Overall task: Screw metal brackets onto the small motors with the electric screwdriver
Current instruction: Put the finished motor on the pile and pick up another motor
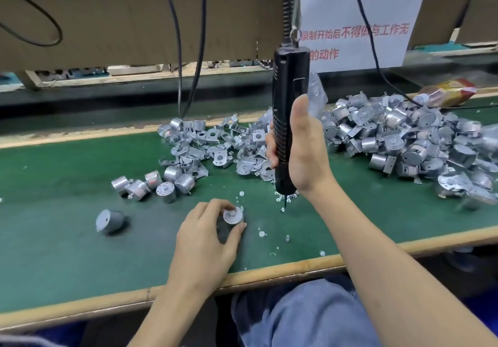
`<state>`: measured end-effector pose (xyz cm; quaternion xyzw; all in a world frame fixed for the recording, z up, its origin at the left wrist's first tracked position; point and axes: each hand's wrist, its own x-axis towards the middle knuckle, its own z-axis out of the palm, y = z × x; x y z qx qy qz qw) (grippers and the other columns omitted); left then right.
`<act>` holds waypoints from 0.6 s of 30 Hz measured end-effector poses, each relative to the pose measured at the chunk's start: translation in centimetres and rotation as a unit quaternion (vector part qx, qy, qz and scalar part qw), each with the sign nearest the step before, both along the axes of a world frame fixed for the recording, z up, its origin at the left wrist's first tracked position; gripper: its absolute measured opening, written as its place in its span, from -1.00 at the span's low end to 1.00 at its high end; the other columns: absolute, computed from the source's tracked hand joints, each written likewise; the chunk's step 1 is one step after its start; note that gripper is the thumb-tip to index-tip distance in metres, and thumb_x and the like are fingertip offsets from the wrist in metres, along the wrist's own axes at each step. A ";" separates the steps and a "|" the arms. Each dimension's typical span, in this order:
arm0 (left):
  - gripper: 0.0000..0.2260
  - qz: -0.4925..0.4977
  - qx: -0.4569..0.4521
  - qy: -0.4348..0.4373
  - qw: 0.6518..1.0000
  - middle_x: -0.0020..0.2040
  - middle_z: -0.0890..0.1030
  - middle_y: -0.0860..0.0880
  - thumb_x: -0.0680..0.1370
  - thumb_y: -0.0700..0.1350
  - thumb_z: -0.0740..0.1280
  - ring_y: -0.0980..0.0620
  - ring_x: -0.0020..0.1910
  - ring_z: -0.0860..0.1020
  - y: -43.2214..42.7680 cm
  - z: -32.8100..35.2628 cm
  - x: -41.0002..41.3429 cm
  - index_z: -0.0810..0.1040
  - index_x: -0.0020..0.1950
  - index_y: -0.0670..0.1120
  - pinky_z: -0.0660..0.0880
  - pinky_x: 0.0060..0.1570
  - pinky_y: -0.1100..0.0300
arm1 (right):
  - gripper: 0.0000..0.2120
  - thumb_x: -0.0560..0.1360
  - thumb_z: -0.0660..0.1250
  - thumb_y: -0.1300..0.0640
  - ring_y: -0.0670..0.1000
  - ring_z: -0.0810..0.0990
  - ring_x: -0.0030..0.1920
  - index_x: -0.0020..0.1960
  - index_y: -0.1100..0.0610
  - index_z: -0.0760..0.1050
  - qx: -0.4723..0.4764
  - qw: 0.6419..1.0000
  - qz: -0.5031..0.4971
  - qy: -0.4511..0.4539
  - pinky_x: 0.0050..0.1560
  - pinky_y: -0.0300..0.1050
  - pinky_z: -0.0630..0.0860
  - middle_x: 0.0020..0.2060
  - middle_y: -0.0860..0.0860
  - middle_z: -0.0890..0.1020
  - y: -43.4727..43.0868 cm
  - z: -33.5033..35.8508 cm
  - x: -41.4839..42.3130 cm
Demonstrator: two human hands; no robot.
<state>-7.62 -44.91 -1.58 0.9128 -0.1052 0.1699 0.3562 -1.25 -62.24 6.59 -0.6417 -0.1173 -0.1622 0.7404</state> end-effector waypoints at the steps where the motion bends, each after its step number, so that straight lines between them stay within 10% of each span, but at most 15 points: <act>1: -0.76 -0.003 0.003 0.003 1.000 -0.13 0.51 0.16 0.43 -0.04 0.53 0.15 -0.21 0.45 0.0 -0.2 0.0 0.53 0.00 0.07 0.46 -0.13 0.16 | -0.17 0.28 0.21 -0.65 0.01 0.37 -0.56 -0.20 0.19 0.35 -0.001 1.000 -0.001 0.001 -0.51 -0.16 0.35 -0.51 -0.05 0.45 -0.1 -0.1 0.0; 18: -0.73 0.003 0.025 0.014 1.000 -0.07 0.49 0.18 0.46 -0.02 0.50 0.22 -0.16 0.39 0.0 -1.0 0.0 0.52 0.09 0.04 0.34 -0.10 0.30 | -0.04 0.26 0.22 -0.66 0.06 0.36 -0.54 -0.19 0.33 0.31 0.022 1.000 -0.017 0.007 -0.49 -0.16 0.32 -0.49 -0.02 0.43 0.1 -0.9 0.0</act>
